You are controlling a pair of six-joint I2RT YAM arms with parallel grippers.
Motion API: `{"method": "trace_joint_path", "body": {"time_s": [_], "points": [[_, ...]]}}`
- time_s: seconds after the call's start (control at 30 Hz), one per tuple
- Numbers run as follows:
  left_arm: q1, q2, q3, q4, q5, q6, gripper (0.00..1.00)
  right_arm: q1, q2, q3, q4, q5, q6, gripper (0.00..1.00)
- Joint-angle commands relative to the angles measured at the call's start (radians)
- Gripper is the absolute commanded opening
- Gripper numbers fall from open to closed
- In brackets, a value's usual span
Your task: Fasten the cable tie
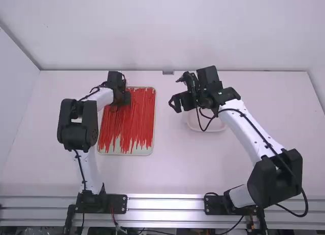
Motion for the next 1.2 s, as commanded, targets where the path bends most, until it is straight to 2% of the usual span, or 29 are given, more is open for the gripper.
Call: {"method": "trace_joint_path", "body": {"time_s": [0.0,0.3,0.57,0.7,0.77,0.8,0.9,1.03,1.17], "points": [[-0.011,-0.008,0.058,-0.027,-0.055,-0.002,0.02,-0.002,0.008,0.026,-0.003,-0.003,-0.001,0.99],[-0.01,-0.109,0.124,-0.137,-0.106,-0.023,0.02,-0.002,0.007,0.026,-0.003,-0.007,0.0,0.99],[-0.018,-0.337,0.105,-0.239,-0.157,-0.061,0.02,-0.002,0.006,0.026,0.0,-0.014,0.0,0.99],[-0.019,-0.505,0.024,-0.232,-0.154,-0.063,0.02,-0.002,0.006,0.026,0.005,-0.025,-0.001,0.99],[-0.034,-0.614,-0.06,-0.214,-0.157,-0.066,0.02,-0.002,0.006,0.026,0.016,-0.055,-0.001,0.99],[-0.035,-0.622,-0.067,-0.211,-0.157,-0.067,0.02,-0.002,0.006,0.026,0.017,-0.06,-0.001,0.99],[-0.051,-0.787,-0.234,-0.151,-0.156,-0.098,0.02,-0.002,0.005,0.026,0.027,-0.125,-0.005,0.99],[-0.074,-0.934,-0.389,-0.066,-0.143,-0.141,0.02,0.005,0.005,0.026,0.032,-0.214,-0.014,0.99],[-0.104,-1.049,-0.486,0.007,-0.11,-0.141,0.02,0.029,0.005,0.026,0.047,-0.298,-0.027,0.99]]}}
